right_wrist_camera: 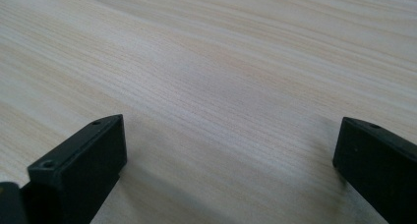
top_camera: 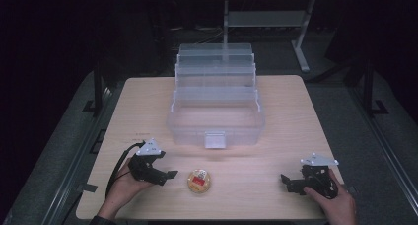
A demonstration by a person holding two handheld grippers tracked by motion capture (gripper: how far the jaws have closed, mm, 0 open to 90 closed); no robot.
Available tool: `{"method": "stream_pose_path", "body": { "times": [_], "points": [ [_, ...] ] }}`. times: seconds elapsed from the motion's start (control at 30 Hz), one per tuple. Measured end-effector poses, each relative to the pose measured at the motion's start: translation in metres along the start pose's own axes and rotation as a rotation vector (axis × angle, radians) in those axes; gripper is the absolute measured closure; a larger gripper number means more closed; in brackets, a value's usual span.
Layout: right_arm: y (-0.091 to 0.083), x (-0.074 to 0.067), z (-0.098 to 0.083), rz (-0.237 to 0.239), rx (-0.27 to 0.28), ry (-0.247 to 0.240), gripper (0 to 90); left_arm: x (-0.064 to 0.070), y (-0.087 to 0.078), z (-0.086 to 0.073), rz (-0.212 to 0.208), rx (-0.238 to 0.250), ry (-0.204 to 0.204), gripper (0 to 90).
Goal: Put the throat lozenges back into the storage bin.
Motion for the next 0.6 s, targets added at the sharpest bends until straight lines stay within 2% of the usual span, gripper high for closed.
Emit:
{"method": "stream_pose_path", "body": {
  "times": [0.6],
  "points": [
    [0.0, 0.0, 0.0, 0.0, 0.0, 0.0, 0.0, 0.0074, 0.0057, 0.0097, -0.03, 0.003, 0.018, 12.9]
  ]
}}
Point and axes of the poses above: each handheld gripper's, and its own axes: y roughly forward along the jaws, z roughly out of its top, x roughly to its right, the point moved 5 cm from there along y, roughly forward along the jaws, and after that the axes turned 8 degrees about -x, right-handed, at the moved point
